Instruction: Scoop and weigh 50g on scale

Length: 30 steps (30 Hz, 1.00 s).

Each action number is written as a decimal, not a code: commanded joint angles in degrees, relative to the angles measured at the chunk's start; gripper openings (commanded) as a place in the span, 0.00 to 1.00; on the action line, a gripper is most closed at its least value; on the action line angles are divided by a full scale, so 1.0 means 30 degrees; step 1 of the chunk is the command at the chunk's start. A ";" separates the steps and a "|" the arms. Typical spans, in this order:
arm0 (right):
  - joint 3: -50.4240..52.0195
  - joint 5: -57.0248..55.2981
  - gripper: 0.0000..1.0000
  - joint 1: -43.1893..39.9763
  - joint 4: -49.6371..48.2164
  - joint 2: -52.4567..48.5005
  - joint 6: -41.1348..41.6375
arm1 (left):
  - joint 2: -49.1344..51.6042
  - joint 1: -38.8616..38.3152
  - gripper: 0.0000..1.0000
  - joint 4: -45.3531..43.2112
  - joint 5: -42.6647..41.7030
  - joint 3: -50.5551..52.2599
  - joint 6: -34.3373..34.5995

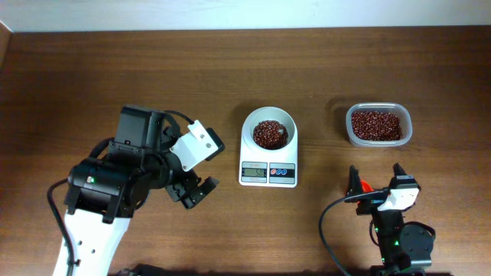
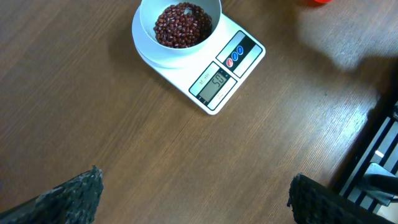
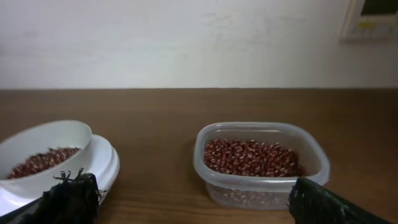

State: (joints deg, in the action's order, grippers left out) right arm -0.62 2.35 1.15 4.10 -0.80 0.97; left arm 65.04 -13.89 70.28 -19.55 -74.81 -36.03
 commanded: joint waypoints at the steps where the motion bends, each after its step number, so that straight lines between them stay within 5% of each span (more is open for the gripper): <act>1: 0.0102 -0.0080 0.99 -0.0015 0.0168 0.0204 -0.1610 | -0.0080 0.0058 0.99 -0.0022 -0.0204 -0.0211 -0.0291; 30: 0.0102 -0.0379 0.99 0.0634 0.0219 0.0204 -0.0750 | -0.0080 0.0058 0.99 -0.0022 -0.0204 -0.0211 -0.0291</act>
State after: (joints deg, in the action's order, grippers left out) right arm -0.62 1.93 2.61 4.25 -0.80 -1.69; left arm 65.04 -13.89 70.28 -19.53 -74.81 -36.03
